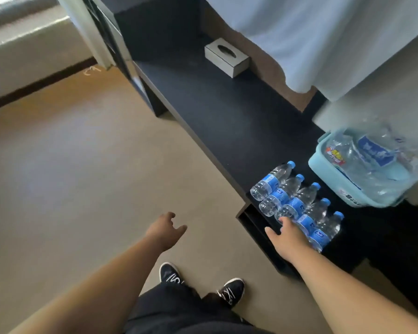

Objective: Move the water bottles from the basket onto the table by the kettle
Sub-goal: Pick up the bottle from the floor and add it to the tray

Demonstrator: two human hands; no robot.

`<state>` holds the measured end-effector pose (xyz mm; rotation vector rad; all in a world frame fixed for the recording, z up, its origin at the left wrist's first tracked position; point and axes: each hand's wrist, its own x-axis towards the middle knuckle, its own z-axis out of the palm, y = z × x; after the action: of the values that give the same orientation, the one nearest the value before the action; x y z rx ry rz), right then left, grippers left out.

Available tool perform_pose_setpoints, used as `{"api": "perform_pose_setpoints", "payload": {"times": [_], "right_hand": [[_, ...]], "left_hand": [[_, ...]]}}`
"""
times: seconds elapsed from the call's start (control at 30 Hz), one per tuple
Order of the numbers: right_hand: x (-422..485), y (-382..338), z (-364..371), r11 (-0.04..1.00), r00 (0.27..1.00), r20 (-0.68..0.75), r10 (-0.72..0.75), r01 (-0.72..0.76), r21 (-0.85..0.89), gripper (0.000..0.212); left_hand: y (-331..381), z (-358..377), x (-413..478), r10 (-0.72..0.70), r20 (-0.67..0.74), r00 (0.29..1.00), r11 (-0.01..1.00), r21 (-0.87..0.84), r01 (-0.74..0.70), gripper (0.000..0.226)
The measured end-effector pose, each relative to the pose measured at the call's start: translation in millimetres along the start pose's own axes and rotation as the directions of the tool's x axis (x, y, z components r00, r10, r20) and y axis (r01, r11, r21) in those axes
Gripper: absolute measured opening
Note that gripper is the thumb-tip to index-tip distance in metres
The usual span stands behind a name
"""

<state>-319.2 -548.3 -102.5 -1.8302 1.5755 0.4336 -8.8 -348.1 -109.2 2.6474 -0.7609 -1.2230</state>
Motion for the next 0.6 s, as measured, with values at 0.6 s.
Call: {"api": "perform_pose_setpoints", "payload": {"times": [0.6], "right_hand": [[-89, -293, 196, 0.778, 0.855, 0.343, -0.390, 0.505, -0.375, 0.075]], "left_hand": [[-359, -8, -154, -0.525, -0.018, 0.851, 0.754, -0.474, 0.455, 0.072]]}}
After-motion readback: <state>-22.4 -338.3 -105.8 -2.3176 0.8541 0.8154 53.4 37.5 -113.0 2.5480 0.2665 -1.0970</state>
